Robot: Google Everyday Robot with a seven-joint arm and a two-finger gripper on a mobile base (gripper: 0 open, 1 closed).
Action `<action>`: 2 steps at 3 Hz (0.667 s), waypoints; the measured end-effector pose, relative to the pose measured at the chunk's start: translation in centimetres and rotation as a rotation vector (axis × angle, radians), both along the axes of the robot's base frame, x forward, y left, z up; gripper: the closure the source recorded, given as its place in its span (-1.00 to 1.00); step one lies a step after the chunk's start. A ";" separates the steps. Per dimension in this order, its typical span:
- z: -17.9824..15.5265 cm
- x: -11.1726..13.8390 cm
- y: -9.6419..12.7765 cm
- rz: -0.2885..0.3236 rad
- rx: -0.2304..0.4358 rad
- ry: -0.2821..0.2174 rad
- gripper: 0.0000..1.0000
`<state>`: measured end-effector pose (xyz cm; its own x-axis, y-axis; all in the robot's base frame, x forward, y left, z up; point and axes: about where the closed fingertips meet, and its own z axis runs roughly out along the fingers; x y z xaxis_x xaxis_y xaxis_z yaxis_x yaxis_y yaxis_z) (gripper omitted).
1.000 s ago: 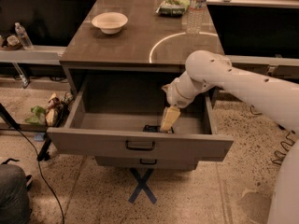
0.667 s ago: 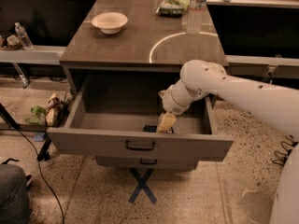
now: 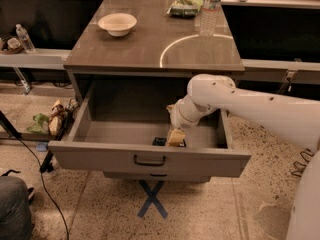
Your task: Pick rxbar blueberry from top drawer and place on counter
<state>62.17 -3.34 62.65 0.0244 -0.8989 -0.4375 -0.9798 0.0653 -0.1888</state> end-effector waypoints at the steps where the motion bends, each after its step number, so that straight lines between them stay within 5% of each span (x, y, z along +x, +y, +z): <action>1: -0.6 -0.1 0.1 -0.009 -0.012 0.003 -0.71; 2: -1.1 -0.4 0.4 -0.003 -0.009 0.016 -0.25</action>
Offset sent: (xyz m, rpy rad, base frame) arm -0.0050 0.0062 -0.0143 -0.0046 0.0250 0.0017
